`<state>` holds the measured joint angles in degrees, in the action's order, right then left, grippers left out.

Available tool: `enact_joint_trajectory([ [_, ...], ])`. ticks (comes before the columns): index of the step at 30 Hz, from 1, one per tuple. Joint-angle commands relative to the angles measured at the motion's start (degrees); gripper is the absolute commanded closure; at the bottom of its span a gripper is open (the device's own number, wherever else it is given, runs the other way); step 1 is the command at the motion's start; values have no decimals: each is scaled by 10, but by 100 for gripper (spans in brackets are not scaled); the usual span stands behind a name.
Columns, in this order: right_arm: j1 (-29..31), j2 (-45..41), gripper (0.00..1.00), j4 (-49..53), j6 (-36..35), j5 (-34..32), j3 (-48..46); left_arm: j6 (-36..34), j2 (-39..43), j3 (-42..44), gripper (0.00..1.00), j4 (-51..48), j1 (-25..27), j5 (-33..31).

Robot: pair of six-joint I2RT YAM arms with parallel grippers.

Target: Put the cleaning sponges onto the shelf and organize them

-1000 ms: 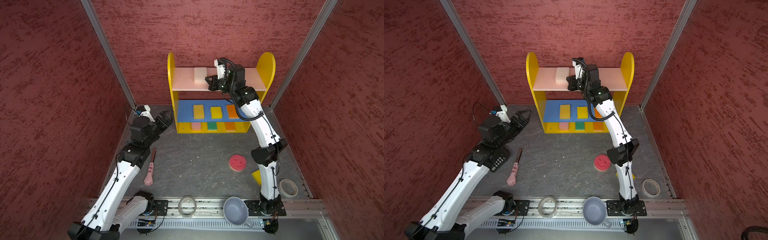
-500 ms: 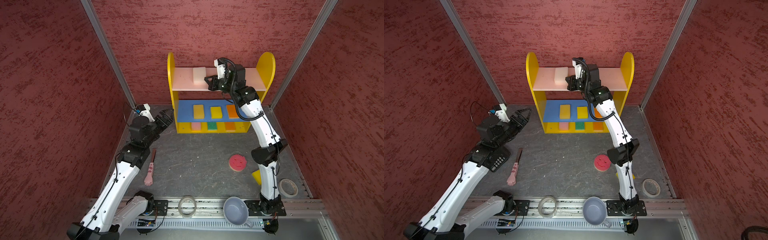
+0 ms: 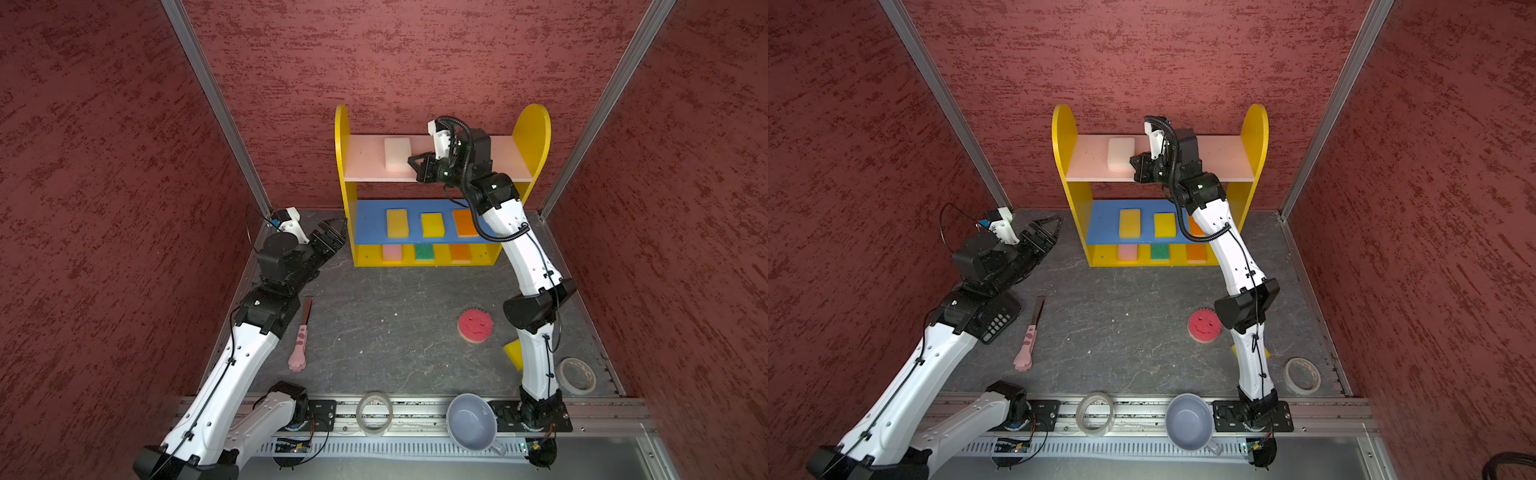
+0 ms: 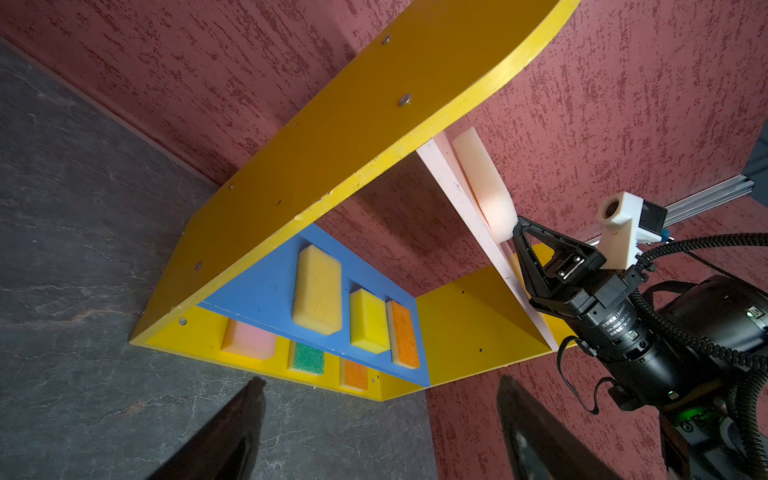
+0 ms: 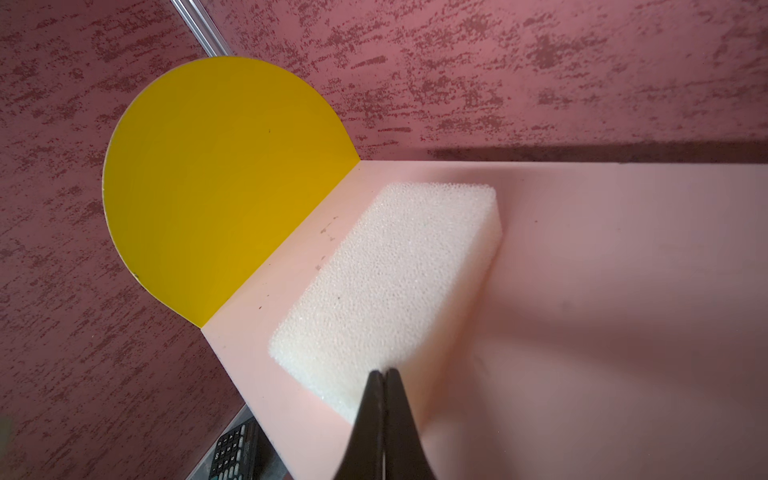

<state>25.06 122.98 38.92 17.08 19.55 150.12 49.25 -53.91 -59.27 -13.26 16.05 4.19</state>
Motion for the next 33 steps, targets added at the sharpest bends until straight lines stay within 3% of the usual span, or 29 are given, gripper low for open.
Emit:
enact_joint_trajectory([
  [1,1,-23,100,28,4,12,-8,-3,6,-1,13,3,1,-2],
  [7,0,-28,98,25,1,7,-8,-2,6,-1,13,3,1,-2],
  [13,0,-33,86,20,1,1,-7,-2,6,-1,13,2,1,-4],
  [21,0,-38,79,14,-1,-9,-7,-1,3,-1,11,2,1,-2],
  [28,0,-45,57,14,-6,-17,-8,-2,7,-2,11,0,1,-1],
  [33,0,-55,49,21,-13,-35,-7,-3,11,-1,10,0,1,-2],
])
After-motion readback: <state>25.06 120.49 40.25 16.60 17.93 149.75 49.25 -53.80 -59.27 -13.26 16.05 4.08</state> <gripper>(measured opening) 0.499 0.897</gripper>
